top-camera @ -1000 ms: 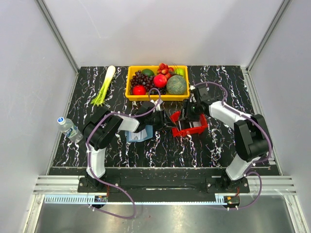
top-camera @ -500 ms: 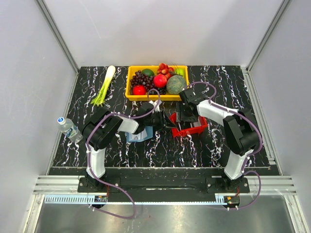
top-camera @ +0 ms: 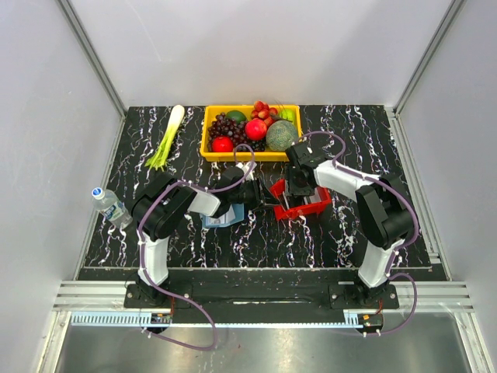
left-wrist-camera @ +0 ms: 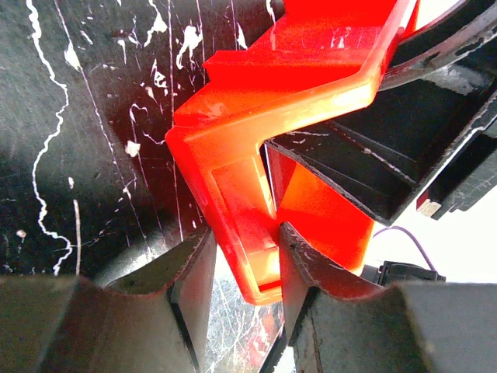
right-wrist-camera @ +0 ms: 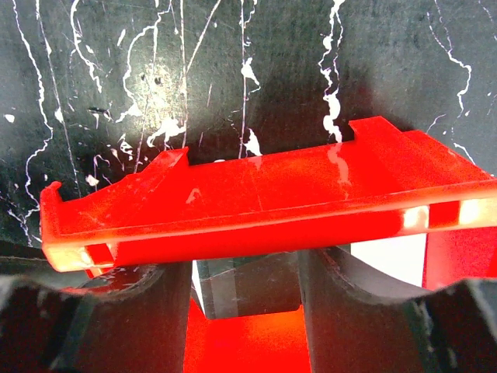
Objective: Put the credit cards into the card holder
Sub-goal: Pick up the credit card from the storage box.
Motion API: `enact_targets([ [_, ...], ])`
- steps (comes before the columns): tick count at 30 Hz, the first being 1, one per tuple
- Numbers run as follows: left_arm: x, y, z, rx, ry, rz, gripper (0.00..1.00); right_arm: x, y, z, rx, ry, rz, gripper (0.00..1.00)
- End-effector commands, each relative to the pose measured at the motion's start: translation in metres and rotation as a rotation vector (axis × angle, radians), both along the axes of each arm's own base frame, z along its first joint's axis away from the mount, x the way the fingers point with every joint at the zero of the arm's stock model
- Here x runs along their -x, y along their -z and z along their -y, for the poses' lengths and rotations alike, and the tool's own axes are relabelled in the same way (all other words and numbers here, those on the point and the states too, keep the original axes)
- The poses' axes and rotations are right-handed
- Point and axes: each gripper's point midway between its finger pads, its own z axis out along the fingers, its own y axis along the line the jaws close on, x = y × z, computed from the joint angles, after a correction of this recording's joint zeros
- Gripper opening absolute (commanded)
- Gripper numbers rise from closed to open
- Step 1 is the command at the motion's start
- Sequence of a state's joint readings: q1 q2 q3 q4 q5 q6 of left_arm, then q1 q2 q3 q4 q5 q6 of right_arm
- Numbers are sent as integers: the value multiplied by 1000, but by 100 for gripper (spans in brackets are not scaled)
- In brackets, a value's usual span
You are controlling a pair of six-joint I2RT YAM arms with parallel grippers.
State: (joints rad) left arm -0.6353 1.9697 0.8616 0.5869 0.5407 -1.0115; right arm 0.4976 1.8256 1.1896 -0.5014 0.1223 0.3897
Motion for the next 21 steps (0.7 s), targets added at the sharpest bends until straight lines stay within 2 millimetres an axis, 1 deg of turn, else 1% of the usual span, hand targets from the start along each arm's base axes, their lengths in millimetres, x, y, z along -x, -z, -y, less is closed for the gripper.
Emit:
enact_targets([
  [1, 8, -18, 4, 54, 56, 51, 29, 17, 12, 12, 51, 24, -44, 25],
  [6, 9, -17, 4, 59, 57, 44, 29, 9, -21, 12, 18, 36, 52, 27],
  [7, 8, -20, 4, 63, 59, 50, 29, 7, -29, 12, 9, 40, 76, 27],
  [10, 8, -21, 4, 61, 56, 56, 29, 4, -47, 9, -31, 43, 128, 28],
  [11, 8, -21, 4, 59, 56, 57, 29, 3, -49, 7, -42, 39, 134, 28],
  [14, 6, -24, 4, 62, 55, 65, 29, 5, -48, 3, -64, 30, 121, 27],
  [16, 7, -25, 4, 61, 56, 67, 29, 7, -41, 3, -60, 33, 106, 27],
  [18, 6, -26, 3, 58, 55, 70, 29, 9, -38, 5, -54, 38, 101, 19],
  [19, 7, -26, 3, 56, 53, 71, 29, 9, -38, 6, -50, 40, 103, 18],
  [20, 7, -26, 2, 54, 54, 73, 29, 10, -38, 8, -47, 42, 103, 20],
  [21, 6, -25, 2, 51, 52, 73, 29, 11, -38, 8, -44, 39, 105, 26],
])
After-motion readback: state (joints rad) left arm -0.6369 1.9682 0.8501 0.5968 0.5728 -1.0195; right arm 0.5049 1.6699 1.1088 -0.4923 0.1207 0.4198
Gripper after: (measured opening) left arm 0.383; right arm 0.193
